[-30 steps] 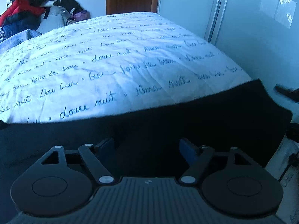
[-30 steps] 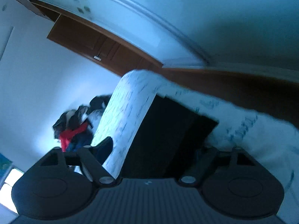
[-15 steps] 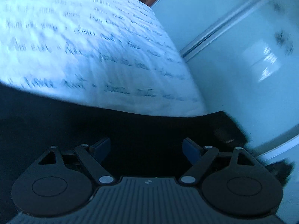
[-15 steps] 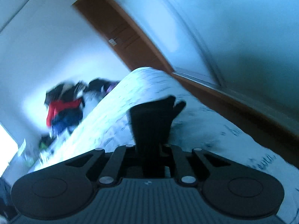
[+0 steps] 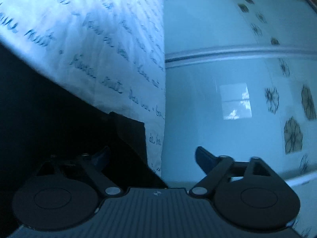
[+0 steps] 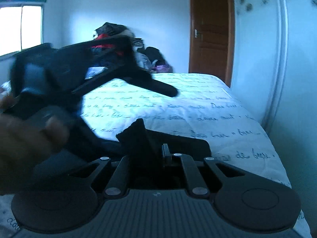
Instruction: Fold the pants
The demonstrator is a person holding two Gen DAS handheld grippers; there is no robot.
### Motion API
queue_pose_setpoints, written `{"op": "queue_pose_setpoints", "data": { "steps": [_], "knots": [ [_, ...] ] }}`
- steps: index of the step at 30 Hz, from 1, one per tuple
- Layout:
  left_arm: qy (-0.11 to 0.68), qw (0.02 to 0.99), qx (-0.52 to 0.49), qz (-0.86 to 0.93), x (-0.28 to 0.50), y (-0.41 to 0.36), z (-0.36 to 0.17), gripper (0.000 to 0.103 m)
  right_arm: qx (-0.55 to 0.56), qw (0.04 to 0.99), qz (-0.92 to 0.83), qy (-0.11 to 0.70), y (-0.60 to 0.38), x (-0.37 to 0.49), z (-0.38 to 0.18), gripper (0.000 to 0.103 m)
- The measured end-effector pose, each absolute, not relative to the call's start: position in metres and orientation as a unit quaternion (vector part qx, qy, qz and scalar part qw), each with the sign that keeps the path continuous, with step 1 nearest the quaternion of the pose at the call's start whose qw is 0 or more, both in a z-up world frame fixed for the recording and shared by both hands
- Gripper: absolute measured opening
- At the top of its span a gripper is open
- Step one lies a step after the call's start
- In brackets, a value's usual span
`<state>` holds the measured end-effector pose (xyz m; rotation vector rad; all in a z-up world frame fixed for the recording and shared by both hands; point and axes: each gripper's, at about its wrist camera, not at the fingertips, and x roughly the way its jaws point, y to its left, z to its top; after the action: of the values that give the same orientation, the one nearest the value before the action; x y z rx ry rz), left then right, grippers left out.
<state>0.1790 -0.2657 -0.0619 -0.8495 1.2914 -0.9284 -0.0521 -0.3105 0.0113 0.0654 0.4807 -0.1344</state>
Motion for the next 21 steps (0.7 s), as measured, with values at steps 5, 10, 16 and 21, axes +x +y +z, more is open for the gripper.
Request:
{"op": "queue_pose_setpoints", "data": {
  "steps": [5, 10, 16, 21],
  "knots": [
    [0.581, 0.627, -0.365, -0.368, 0.186, -0.248, -0.072, 0.018, -0.014, 0.968, -0.066, 0.242, -0.288, -0.049, 0.007, 0.009],
    [0.566, 0.673, -0.307, -0.364, 0.179, -0.242, -0.066, 0.010, -0.037, 0.963, -0.062, 0.261, -0.274, -0.042, 0.002, 0.011],
    [0.539, 0.709, -0.257, -0.375, 0.171, -0.243, -0.053, 0.010, -0.098, 0.955, -0.086, 0.268, -0.256, -0.048, -0.004, 0.043],
    [0.522, 0.737, -0.203, -0.378, 0.165, -0.229, -0.046, 0.010, -0.115, 0.952, -0.047, 0.280, -0.241, -0.049, -0.006, 0.022]
  ]
}}
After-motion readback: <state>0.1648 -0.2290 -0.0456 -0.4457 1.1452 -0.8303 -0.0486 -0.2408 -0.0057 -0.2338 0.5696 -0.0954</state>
